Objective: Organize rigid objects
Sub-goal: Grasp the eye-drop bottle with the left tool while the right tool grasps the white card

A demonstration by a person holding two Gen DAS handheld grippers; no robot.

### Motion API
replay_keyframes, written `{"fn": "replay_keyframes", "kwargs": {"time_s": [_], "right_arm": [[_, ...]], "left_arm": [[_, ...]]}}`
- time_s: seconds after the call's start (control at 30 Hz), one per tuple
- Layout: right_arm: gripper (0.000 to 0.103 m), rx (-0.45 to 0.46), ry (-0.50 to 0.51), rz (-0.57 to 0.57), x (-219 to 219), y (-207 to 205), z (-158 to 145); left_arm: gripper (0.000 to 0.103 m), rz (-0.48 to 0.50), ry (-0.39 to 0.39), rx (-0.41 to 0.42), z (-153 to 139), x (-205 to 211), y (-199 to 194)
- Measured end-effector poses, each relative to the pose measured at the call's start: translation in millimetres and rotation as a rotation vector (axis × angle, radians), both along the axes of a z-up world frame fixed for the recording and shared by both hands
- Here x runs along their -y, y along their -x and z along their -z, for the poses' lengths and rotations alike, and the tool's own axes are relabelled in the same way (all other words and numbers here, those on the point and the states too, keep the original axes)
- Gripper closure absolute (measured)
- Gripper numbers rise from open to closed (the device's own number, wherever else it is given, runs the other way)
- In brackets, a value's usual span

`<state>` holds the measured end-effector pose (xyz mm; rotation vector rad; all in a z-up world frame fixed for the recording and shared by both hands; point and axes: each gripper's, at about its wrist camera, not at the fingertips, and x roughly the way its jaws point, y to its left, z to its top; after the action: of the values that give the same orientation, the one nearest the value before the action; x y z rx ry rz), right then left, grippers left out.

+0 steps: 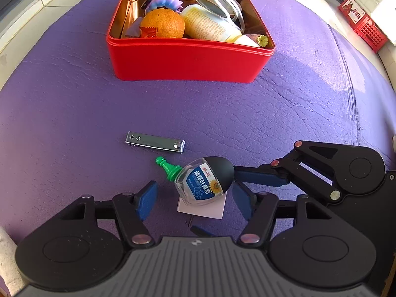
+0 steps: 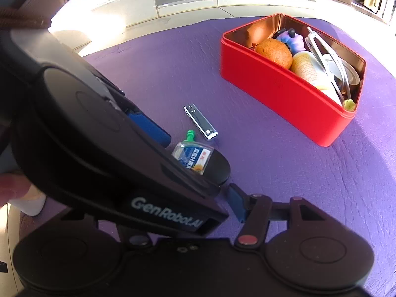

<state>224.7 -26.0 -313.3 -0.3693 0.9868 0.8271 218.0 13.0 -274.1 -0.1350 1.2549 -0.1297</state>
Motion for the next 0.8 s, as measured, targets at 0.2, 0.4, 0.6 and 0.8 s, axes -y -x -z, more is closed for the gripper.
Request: {"fn": "replay_keyframes", "kwargs": {"time_s": [0.2, 0.4, 0.6, 0.8], "right_arm": [[0.044, 0.02, 0.0, -0.01, -3.0, 4.6, -1.1], [0.051, 0.056, 0.024, -0.02, -3.8, 13.7, -0.3], [0.059, 0.061, 0.03, -0.008, -4.2, 15.8, -1.0], [0.061, 0.062, 0.051, 0.008, 0.9, 12.1, -5.8]], "left_arm": [[0.046, -0.012, 0.017, -0.002, 1.5, -3.4, -1.7], [0.056, 0.003, 0.022, 0.001, 1.1, -2.5, -1.8], [0.057, 0.012, 0.033, -0.006, -0.5, -2.6, -2.7], [0.057, 0.009, 0.038, -0.015, -2.7, -4.0, -0.4]]}}
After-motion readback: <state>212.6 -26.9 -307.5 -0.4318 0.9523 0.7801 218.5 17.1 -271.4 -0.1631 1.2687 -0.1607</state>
